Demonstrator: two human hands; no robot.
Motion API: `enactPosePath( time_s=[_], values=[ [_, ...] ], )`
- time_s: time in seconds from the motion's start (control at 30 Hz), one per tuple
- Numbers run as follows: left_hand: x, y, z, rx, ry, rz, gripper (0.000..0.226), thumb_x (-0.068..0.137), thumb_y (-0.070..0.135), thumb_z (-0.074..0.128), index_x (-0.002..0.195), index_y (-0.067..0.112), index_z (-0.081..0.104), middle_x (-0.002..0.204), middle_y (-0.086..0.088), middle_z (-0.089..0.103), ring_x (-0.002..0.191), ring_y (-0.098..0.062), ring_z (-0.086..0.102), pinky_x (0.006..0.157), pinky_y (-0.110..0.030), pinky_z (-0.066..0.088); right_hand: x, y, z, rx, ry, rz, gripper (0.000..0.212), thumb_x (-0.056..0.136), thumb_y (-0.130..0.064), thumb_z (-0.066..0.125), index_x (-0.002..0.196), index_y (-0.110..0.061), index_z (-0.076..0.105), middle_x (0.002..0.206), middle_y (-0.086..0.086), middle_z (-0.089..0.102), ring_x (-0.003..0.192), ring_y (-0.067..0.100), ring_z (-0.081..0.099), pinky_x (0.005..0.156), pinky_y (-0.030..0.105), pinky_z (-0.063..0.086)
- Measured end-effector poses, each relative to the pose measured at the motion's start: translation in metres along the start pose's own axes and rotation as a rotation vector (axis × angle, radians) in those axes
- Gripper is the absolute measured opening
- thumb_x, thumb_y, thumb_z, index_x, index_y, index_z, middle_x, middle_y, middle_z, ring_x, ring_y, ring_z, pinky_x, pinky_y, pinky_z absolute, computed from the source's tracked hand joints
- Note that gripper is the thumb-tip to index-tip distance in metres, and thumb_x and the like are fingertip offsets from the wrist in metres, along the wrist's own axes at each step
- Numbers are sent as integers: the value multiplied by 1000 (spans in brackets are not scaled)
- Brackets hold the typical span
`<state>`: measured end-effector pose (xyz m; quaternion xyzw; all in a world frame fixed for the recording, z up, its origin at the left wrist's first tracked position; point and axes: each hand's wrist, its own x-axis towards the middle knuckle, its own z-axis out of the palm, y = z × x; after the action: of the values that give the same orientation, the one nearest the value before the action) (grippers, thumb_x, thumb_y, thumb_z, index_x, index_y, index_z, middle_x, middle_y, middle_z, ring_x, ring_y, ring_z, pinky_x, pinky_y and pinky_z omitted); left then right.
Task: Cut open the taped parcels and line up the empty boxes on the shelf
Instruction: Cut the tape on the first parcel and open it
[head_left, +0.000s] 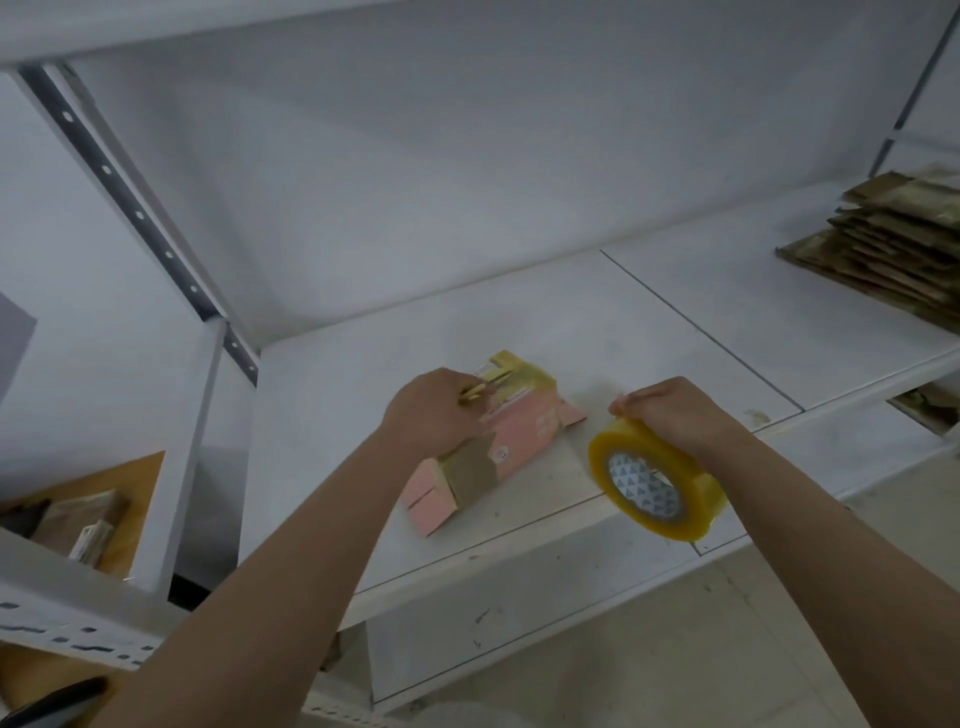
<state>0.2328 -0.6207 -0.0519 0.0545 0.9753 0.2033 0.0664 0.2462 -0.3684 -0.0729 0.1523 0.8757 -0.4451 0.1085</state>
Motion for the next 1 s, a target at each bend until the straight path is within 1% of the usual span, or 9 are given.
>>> enactPosePath(
  time_s=[0.07, 0.23, 0.4, 0.63, 0.7, 0.8, 0.83, 0.93, 1.0],
  values=[
    [8, 17, 11, 53, 72, 7, 34, 101, 34, 41, 75, 19, 57, 70, 2, 55, 73, -22, 58, 63, -28, 40, 1, -1, 1, -28, 3, -10, 24, 88, -39, 66, 98, -19, 75, 98, 9, 68, 86, 26, 64, 87, 40, 54],
    [25, 61, 36, 112, 309, -94, 38, 98, 46, 42, 106, 15, 63, 101, -4, 63, 91, -25, 63, 68, -31, 43, 7, -2, 8, -133, 26, -24, 28, 89, -43, 62, 102, -22, 74, 103, 7, 67, 93, 27, 62, 93, 44, 52],
    [44, 72, 64, 150, 180, -230, 75, 88, 66, 49, 131, 5, 50, 126, -11, 52, 111, -27, 57, 85, -36, 44, 11, -2, 11, -173, 49, -26, 31, 87, -46, 59, 103, -25, 75, 110, 5, 69, 99, 27, 63, 94, 43, 51],
    [25, 59, 51, 263, 30, -5, 55, 85, 56, 55, 123, 16, 54, 117, -6, 53, 106, -26, 57, 73, -32, 38, 15, -3, 7, -188, 49, 0, 32, 83, -45, 60, 102, -23, 74, 106, 4, 68, 95, 26, 63, 91, 43, 52],
    [13, 49, 37, 226, -79, 67, 50, 82, 44, 62, 126, 22, 54, 118, -7, 53, 106, -26, 57, 73, -31, 38, 16, -3, 6, -188, 47, -2, 30, 82, -43, 61, 99, -22, 74, 102, 5, 69, 91, 26, 63, 90, 44, 53],
    [-1, 31, 23, 115, -214, 153, 35, 76, 27, 67, 109, 26, 55, 114, -9, 57, 100, -24, 59, 74, -35, 46, 16, -6, 7, -204, 42, 3, 31, 84, -43, 61, 100, -20, 73, 102, 7, 69, 90, 27, 64, 91, 45, 53],
    [-6, 26, 21, 104, -231, 164, 40, 76, 27, 68, 113, 30, 53, 116, -7, 55, 100, -23, 58, 74, -34, 46, 17, -8, 9, -222, 36, 4, 32, 85, -43, 61, 102, -19, 72, 104, 8, 68, 92, 28, 64, 92, 45, 52],
    [-16, 16, 20, 182, -127, 78, 75, 76, 47, 71, 142, 30, 39, 130, -2, 45, 114, -22, 51, 87, -35, 44, 16, -13, 14, -311, 21, 0, 35, 88, -45, 58, 108, -18, 70, 112, 8, 66, 102, 28, 62, 95, 43, 49],
    [-19, 11, 27, 309, -65, -1, 76, 76, 59, 67, 139, 24, 42, 135, -3, 43, 117, -25, 52, 94, -41, 45, 14, -17, 18, -369, 11, -4, 36, 91, -46, 55, 112, -19, 69, 117, 6, 65, 107, 28, 60, 96, 41, 48]
  ],
)
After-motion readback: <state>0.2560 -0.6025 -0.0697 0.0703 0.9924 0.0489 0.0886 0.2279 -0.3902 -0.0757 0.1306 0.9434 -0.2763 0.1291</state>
